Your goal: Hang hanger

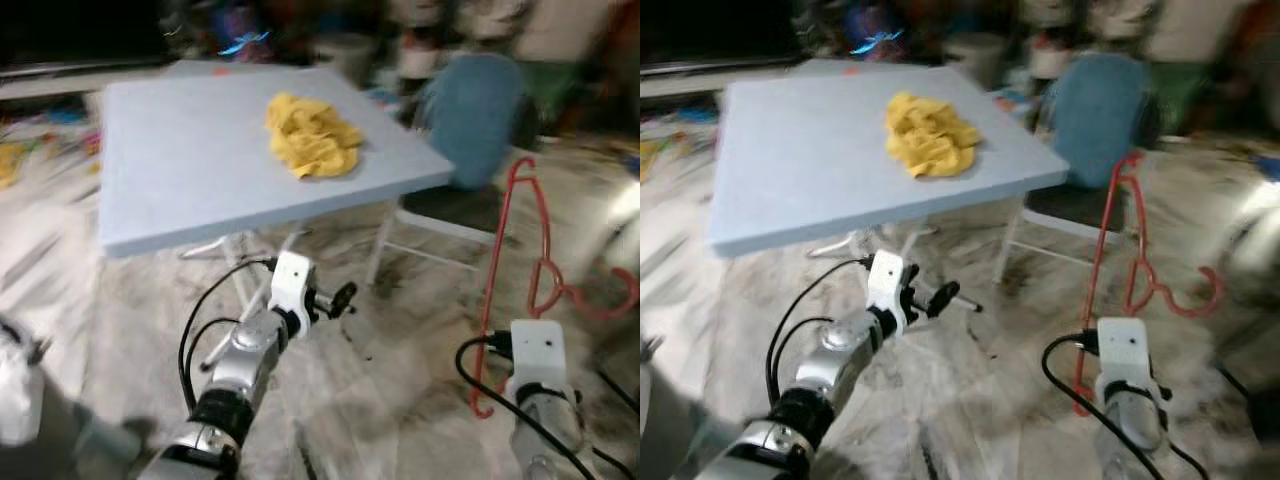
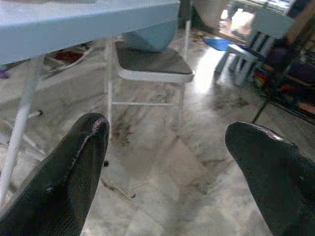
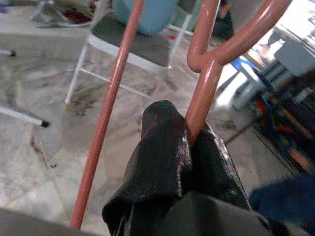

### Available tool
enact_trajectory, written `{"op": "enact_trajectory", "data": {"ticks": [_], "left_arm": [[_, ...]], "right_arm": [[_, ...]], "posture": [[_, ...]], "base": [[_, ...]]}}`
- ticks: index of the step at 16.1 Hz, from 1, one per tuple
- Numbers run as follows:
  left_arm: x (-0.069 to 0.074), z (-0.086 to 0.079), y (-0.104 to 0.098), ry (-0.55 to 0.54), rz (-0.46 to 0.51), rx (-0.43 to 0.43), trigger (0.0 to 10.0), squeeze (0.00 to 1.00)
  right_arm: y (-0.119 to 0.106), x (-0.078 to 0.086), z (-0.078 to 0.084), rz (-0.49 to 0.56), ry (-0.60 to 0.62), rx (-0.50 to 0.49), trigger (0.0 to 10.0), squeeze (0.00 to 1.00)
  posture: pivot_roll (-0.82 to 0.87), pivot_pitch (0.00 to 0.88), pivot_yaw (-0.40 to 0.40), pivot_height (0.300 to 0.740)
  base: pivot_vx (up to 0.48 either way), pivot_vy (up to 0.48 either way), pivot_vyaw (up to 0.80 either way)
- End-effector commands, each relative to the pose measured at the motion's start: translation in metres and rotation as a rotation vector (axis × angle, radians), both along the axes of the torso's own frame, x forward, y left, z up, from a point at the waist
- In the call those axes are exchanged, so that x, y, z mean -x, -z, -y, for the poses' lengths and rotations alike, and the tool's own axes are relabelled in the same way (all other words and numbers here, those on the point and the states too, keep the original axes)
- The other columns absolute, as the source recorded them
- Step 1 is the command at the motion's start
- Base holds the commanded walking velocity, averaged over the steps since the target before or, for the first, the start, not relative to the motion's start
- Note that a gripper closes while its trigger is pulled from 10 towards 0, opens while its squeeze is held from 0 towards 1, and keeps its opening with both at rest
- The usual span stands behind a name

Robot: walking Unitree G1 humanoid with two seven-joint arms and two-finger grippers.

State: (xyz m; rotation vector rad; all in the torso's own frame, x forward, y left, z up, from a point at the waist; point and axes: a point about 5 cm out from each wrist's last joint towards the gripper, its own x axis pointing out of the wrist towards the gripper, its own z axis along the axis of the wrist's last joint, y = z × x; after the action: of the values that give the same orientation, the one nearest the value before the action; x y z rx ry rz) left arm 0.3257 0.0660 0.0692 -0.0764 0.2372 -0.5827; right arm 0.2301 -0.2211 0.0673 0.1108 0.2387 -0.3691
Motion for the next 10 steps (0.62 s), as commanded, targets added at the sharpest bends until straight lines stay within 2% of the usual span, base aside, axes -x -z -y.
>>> {"op": "enact_trajectory", "data": {"ticks": [1,10], "left_arm": [[-0.0016,-0.0067,0.0017,-0.022,-0.007,-0.019,10.0,0.00],[-0.0039,-0.0046,0.0021,-0.010,-0.010,-0.036,10.0,0.00]], "right_arm": [[-0.0052,-0.0035,-0.0033,0.023,-0.012,0.004,10.0,0.00],[-0.0046,-0.0031,0.0016,0.017,0.021,0.017,10.0,0.00]], "posture": [[-0.03,0.000,-0.056,0.740],[-0.04,0.000,-0.054,0.740]], "base": [[0.000,0.405,-0.80],[0.000,0.409,-0.80]]}}
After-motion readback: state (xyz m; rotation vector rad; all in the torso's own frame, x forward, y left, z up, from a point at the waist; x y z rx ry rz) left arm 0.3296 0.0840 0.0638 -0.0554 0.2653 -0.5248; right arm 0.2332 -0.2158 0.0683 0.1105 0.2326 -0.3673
